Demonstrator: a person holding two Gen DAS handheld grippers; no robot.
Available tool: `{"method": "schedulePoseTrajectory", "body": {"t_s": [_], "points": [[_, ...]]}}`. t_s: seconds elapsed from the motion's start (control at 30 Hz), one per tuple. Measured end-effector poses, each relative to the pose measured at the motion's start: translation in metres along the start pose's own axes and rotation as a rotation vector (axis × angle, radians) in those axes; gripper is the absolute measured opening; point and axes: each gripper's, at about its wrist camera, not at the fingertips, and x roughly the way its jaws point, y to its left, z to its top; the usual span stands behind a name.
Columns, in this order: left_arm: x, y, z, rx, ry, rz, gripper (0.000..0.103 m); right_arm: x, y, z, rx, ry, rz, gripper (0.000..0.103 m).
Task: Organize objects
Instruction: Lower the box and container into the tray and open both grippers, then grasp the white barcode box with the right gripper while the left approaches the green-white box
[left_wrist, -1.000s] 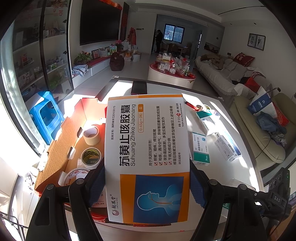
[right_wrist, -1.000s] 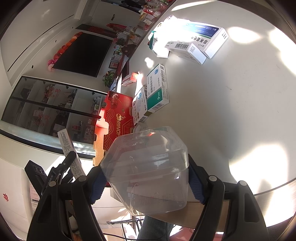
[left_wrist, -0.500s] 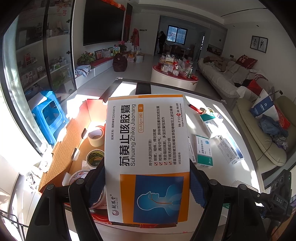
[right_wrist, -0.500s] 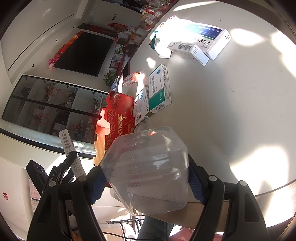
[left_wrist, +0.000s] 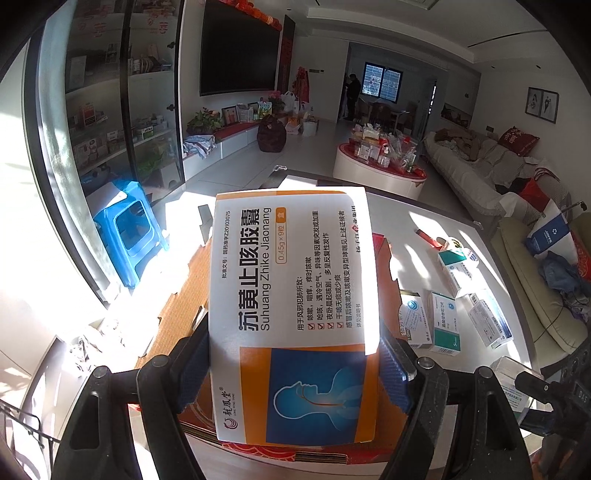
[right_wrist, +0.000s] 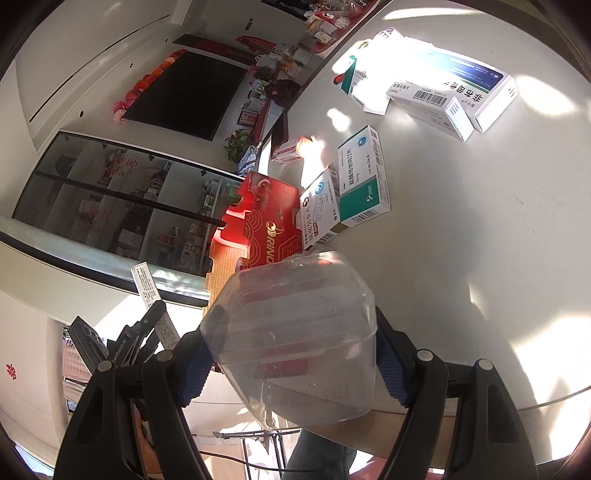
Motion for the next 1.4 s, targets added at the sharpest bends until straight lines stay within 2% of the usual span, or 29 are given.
{"method": "schedulePoseTrajectory", "body": {"t_s": [0.3, 0.53, 0.77, 0.83, 0.9, 0.97, 1.03, 1.13, 1.27, 1.4], "points": [[0.014, 0.005, 0.0, -0.008, 0.009, 0.032, 0.083, 0.05, 0.076, 0.014, -0.145, 0.062, 0.115, 0.076], [0.041, 0.017, -0.003, -0.041, 0.053, 0.038, 0.083, 0.105, 0.125, 0.013, -0.268, 0.133, 0.132, 0.076], [0.071, 0.035, -0.003, -0.099, 0.119, 0.039, 0.083, 0.142, 0.129, 0.019, -0.312, 0.176, 0.075, 0.076], [0.079, 0.038, -0.003, -0.107, 0.144, 0.059, 0.09, 0.149, 0.129, 0.02, -0.328, 0.195, 0.066, 0.079], [0.087, 0.039, -0.003, -0.11, 0.174, 0.073, 0.101, 0.154, 0.129, 0.021, -0.329, 0.202, 0.051, 0.083], [0.086, 0.037, -0.003, -0.09, 0.157, 0.108, 0.103, 0.151, 0.128, 0.023, -0.335, 0.177, 0.015, 0.084], [0.077, 0.031, -0.001, -0.076, 0.134, 0.11, 0.103, 0.138, 0.127, 0.027, -0.337, 0.133, 0.022, 0.085], [0.067, 0.014, 0.004, -0.067, 0.145, 0.039, 0.103, 0.103, 0.118, 0.037, -0.363, 0.041, -0.016, 0.086], [0.057, -0.044, 0.009, 0.018, 0.197, -0.095, 0.103, 0.049, 0.074, 0.065, -0.354, -0.078, -0.229, 0.087], [0.05, -0.129, 0.004, 0.137, 0.226, -0.276, 0.103, 0.003, 0.023, 0.091, -0.3, -0.159, -0.435, 0.087]]}}
